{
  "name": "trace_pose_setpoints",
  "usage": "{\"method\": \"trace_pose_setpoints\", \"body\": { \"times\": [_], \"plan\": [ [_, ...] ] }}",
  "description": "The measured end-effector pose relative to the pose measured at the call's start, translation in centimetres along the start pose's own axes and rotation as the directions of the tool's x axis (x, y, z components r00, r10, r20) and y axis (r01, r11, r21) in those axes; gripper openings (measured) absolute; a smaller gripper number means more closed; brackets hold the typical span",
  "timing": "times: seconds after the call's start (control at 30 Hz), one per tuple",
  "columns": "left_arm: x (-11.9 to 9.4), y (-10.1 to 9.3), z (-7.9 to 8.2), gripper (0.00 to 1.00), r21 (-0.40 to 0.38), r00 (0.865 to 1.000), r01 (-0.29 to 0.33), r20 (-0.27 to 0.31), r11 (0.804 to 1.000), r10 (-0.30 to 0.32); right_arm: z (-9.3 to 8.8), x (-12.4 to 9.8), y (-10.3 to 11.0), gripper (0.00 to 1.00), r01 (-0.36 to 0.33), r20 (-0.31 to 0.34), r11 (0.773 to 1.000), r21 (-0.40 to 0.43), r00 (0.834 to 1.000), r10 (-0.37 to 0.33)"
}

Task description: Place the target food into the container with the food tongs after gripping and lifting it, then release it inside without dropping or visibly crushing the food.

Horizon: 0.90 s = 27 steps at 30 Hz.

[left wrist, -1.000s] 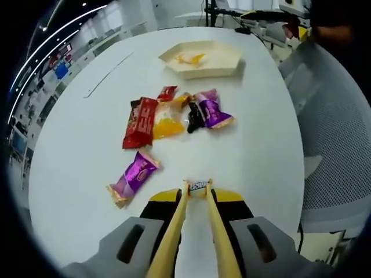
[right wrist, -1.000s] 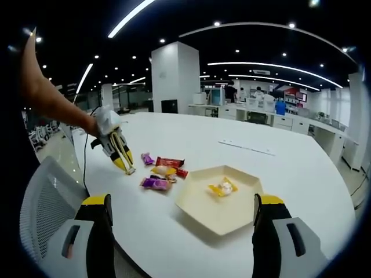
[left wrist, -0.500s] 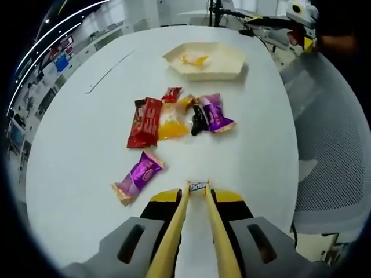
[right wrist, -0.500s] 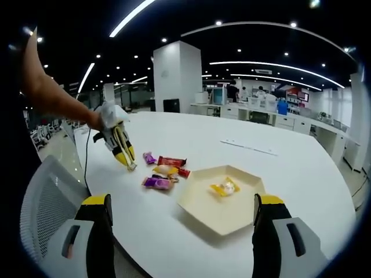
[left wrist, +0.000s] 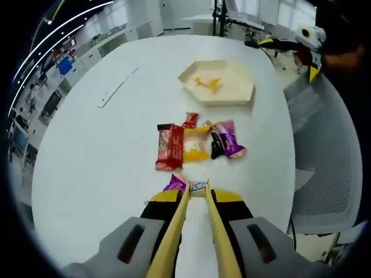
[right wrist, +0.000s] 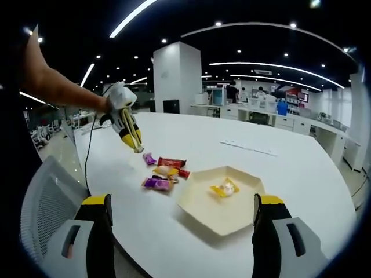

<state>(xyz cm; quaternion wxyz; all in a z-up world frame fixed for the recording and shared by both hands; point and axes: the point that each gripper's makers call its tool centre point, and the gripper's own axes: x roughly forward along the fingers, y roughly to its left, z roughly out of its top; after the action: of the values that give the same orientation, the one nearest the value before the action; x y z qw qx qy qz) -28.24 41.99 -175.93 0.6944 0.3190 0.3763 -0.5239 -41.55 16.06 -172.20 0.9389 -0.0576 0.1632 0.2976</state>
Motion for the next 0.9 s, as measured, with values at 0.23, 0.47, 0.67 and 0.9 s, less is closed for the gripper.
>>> {"method": "trace_pose_setpoints", "body": {
  "times": [0.23,0.47,0.67,0.9],
  "plan": [
    [-0.8,0.8,2.1,0.15,0.029,1.0,-0.008,0.008,1.0,0.008,0.1,-0.1,-0.2,1.0,0.008,0.008,1.0,0.005,1.0,-0.008],
    [-0.4,0.5,3.4,0.15,0.045,1.0,0.002,0.013,0.999,-0.002,0.2,-0.1,-0.2,1.0,0.011,0.014,1.0,0.008,1.0,-0.011],
    [0.3,-0.2,4.9,0.15,0.064,1.0,0.023,0.018,0.998,-0.024,0.3,-0.2,-0.3,1.0,0.015,0.018,1.0,0.009,1.0,-0.015],
    [1.6,-0.3,7.7,0.15,0.092,0.999,0.012,0.048,0.996,-0.016,0.4,-0.2,-0.5,0.99,0.02,0.023,1.0,0.02,1.0,-0.021]
  ]
}}
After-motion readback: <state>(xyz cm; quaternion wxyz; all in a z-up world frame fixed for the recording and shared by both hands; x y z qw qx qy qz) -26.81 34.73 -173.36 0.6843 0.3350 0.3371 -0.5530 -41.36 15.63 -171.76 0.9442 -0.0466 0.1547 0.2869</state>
